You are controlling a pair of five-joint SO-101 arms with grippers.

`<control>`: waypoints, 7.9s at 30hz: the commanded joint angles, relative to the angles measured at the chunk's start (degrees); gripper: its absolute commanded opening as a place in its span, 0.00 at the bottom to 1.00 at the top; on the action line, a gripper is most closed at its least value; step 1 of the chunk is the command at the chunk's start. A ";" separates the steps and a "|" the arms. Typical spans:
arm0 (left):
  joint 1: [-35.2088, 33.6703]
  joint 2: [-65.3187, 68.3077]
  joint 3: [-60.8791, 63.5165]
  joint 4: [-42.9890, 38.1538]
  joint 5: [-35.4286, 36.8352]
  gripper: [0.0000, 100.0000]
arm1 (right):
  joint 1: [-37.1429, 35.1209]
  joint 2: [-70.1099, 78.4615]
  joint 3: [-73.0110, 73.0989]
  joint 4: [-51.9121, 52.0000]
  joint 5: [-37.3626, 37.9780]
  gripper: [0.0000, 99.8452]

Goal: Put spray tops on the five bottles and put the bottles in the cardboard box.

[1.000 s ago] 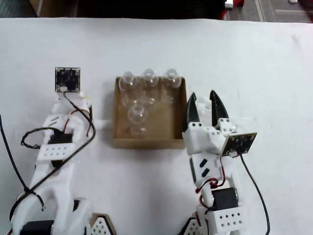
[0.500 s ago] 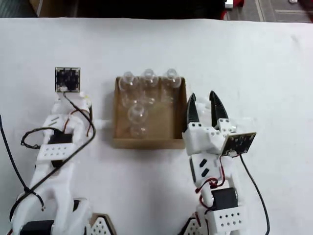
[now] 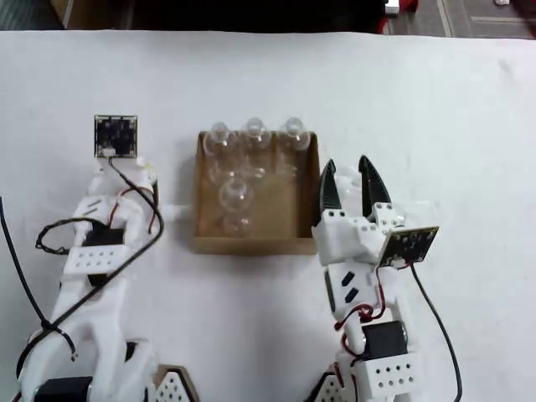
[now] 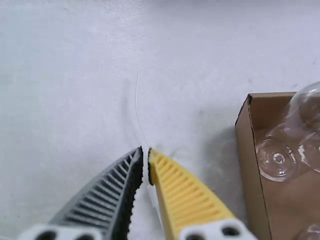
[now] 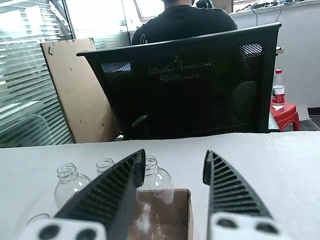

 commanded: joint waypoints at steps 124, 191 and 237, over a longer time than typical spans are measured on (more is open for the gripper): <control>0.04 -0.48 -1.49 -1.67 -0.70 0.02 | 8.84 84.62 -51.69 22.99 30.07 0.16; 0.13 -0.75 -1.49 -1.58 -0.70 0.02 | 5.23 71.96 -52.84 39.43 55.56 0.16; 0.13 -0.75 -1.67 -1.67 -0.70 0.02 | 8.13 90.42 -55.91 33.80 65.76 0.02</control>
